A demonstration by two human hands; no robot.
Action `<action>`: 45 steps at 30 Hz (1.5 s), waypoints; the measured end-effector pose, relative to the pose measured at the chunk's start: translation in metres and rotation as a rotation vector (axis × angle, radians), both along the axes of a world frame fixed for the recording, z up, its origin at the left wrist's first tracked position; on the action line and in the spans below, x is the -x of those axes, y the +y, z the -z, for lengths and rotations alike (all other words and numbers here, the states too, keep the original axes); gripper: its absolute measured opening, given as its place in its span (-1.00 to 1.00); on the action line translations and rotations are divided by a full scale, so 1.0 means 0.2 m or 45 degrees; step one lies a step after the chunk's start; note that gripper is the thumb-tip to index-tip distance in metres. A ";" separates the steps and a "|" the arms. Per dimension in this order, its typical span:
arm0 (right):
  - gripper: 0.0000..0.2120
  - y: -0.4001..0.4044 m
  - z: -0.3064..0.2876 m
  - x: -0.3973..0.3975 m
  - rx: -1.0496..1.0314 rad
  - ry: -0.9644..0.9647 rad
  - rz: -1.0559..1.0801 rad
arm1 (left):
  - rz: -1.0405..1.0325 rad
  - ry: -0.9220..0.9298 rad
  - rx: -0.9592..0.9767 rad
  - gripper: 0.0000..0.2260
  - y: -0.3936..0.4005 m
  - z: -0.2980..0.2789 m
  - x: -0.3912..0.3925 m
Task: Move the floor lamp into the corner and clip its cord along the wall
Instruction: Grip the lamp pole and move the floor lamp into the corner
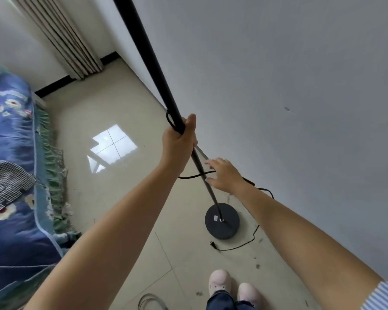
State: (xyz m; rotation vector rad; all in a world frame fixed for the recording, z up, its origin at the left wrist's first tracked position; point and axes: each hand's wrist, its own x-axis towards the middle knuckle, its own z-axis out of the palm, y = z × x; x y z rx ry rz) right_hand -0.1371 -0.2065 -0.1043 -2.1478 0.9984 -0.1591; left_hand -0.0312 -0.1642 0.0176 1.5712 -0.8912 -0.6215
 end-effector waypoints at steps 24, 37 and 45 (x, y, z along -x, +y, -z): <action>-0.57 0.22 -0.23 -1.75 -0.026 0.197 -0.435 | -0.405 0.643 0.259 -0.58 0.36 -0.35 -1.82; -0.63 -0.22 -0.34 -3.24 -0.071 0.251 -0.450 | -0.410 0.611 0.370 -0.61 -0.10 -0.42 -3.32; -0.64 -0.64 -0.37 -4.23 -0.158 0.245 -0.517 | -0.508 0.565 0.398 -0.59 -0.51 -0.48 -4.24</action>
